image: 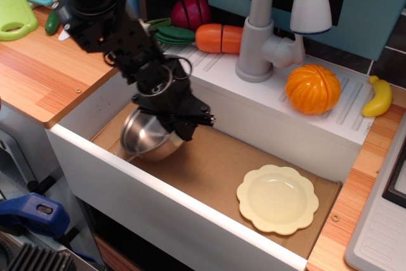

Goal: Put pot or pan in sink

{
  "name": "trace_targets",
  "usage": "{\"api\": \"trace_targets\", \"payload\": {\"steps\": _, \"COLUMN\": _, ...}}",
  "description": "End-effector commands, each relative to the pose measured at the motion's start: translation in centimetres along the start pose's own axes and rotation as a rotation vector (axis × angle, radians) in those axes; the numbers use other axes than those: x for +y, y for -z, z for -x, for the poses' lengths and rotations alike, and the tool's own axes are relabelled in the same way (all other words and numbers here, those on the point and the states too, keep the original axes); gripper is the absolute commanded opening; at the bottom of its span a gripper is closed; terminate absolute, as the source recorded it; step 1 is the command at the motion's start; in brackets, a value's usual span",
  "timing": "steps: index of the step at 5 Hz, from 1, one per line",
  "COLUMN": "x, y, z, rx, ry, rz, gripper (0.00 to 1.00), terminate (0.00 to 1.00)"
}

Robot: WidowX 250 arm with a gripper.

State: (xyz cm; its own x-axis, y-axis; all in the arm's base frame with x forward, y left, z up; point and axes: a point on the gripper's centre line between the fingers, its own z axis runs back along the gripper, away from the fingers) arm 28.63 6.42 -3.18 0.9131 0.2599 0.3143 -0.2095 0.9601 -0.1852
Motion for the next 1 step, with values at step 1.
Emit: {"api": "trace_targets", "payload": {"steps": 1, "x": 0.17, "y": -0.61, "z": -0.69, "rx": -0.029, "ry": 0.010, "rz": -0.004, "gripper": 1.00, "terminate": 1.00}}
